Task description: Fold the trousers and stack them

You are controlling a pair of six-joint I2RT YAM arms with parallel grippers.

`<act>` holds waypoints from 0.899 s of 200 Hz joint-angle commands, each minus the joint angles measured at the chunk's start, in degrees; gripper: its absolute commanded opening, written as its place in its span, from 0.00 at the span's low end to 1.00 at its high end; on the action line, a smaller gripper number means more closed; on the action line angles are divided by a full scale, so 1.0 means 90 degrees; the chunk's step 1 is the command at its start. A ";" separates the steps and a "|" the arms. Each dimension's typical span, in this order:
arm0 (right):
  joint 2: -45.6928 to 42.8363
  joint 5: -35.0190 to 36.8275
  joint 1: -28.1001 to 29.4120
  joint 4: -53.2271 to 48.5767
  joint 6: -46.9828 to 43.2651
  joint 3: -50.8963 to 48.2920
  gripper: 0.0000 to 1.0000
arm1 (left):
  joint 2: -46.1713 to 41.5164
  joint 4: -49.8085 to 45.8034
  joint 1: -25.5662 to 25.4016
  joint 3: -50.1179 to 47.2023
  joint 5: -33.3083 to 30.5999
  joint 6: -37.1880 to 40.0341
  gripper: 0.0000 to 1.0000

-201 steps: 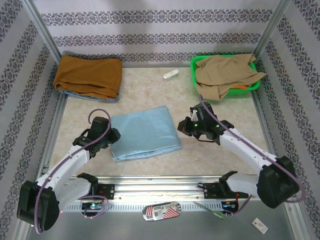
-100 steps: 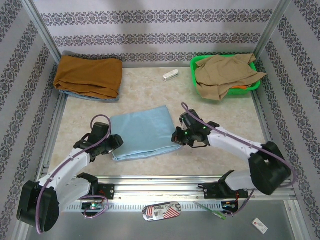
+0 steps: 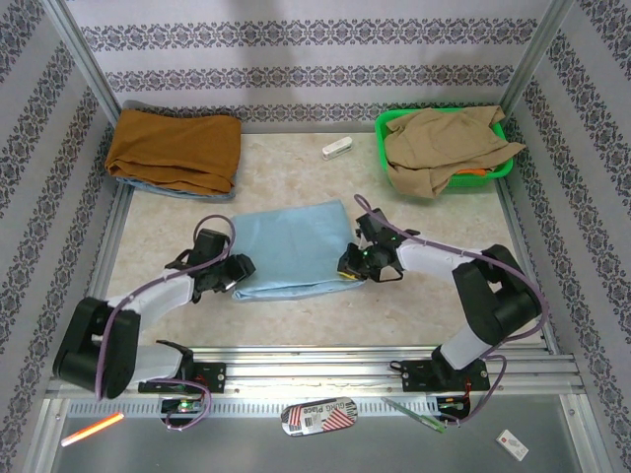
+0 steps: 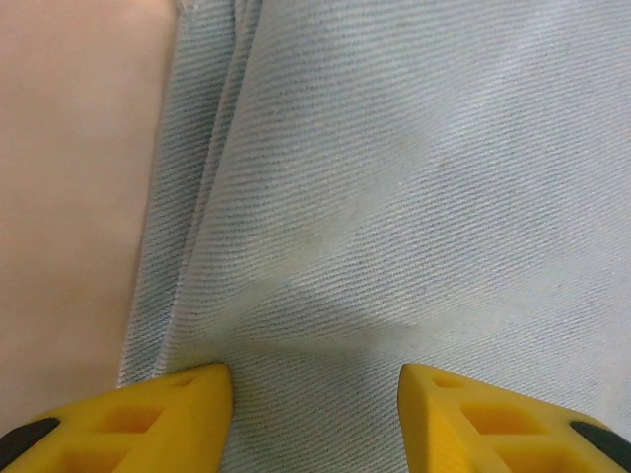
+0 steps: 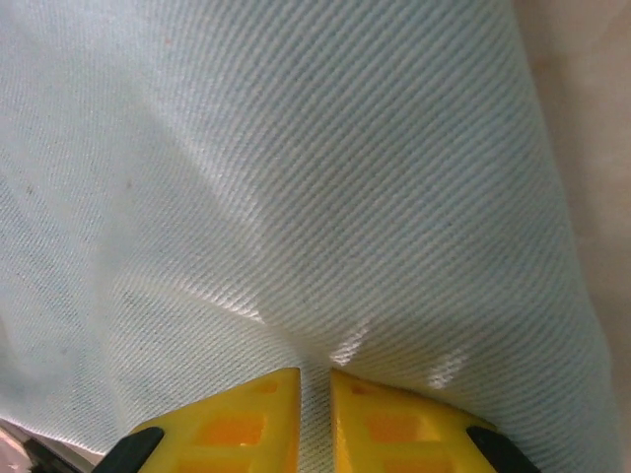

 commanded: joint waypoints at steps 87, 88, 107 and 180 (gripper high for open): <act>-0.0163 -0.0635 -0.0900 -0.0136 -0.0444 0.0240 0.21 | 0.2294 0.0864 0.0014 0.1464 0.0683 0.0299 0.48; -0.0172 -0.0639 -0.0898 -0.0141 -0.0446 0.0246 0.21 | 0.2272 0.0839 0.0009 0.1471 0.0670 0.0313 0.48; -0.0537 -0.0681 -0.0914 -0.0317 -0.0485 0.0282 0.25 | 0.1644 0.0216 0.0054 0.1618 0.0212 0.0595 0.52; -0.1852 -0.0593 -0.0934 -0.0772 -0.0564 0.0383 0.44 | -0.0894 -0.0696 0.1617 0.1921 -0.0984 0.0556 0.96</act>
